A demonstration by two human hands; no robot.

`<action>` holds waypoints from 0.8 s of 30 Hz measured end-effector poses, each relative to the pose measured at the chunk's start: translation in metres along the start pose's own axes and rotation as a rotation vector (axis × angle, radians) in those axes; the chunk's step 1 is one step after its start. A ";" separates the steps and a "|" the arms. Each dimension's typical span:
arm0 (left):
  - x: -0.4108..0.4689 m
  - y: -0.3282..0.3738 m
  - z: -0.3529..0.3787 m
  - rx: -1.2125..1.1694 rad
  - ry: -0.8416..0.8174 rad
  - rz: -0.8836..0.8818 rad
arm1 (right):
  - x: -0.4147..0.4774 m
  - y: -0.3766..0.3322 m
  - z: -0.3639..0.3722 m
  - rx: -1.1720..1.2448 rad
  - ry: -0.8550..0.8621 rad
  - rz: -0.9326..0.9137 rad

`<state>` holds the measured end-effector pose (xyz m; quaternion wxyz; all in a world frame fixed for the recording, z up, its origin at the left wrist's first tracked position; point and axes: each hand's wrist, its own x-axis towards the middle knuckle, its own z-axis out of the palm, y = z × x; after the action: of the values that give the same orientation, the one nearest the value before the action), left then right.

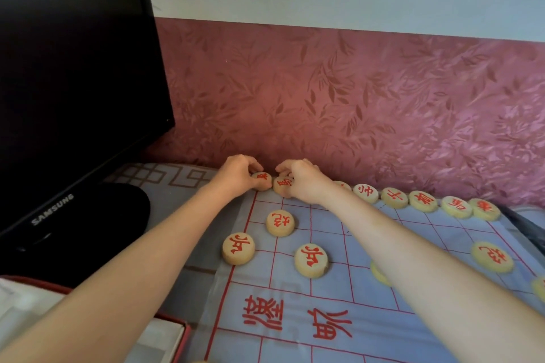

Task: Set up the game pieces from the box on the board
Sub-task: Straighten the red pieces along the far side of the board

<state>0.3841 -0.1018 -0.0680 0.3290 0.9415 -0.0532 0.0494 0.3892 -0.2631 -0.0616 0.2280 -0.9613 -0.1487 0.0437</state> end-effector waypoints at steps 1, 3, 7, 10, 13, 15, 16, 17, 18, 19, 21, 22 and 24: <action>0.000 0.001 -0.001 -0.019 -0.027 0.001 | 0.000 0.000 0.001 0.022 -0.017 -0.007; 0.001 0.005 -0.003 -0.047 -0.104 0.015 | -0.001 0.001 0.001 0.059 -0.039 -0.029; -0.001 0.013 -0.007 -0.084 -0.228 0.052 | -0.009 0.004 -0.004 0.047 -0.010 -0.062; -0.001 0.012 -0.006 -0.094 -0.172 0.040 | -0.015 0.004 -0.008 -0.051 0.068 -0.052; -0.001 0.008 -0.003 0.003 -0.044 0.016 | -0.015 0.002 -0.005 -0.117 0.139 -0.047; -0.002 0.006 0.000 0.053 0.026 -0.025 | -0.012 -0.001 -0.003 -0.131 0.160 -0.047; -0.002 0.005 0.001 0.079 0.046 -0.043 | -0.011 -0.002 -0.003 -0.139 0.164 -0.047; -0.002 0.005 0.002 0.098 0.059 -0.060 | -0.011 -0.002 -0.002 -0.151 0.166 -0.046; -0.002 0.005 0.003 0.107 0.070 -0.076 | -0.011 -0.003 -0.001 -0.165 0.170 -0.044; -0.002 0.005 0.004 0.109 0.087 -0.083 | -0.010 -0.002 0.000 -0.173 0.177 -0.041; -0.002 0.004 0.006 0.105 0.113 -0.073 | -0.010 0.000 0.002 -0.143 0.185 -0.038; -0.001 0.003 0.006 0.104 0.107 -0.061 | -0.010 0.001 0.003 -0.108 0.183 -0.042; 0.000 0.003 0.005 0.077 0.050 -0.038 | -0.010 0.003 0.004 -0.037 0.164 -0.048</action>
<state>0.3841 -0.1071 -0.0696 0.2948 0.9527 -0.0249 0.0688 0.3803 -0.2674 -0.0661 0.2228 -0.9617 -0.1535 -0.0433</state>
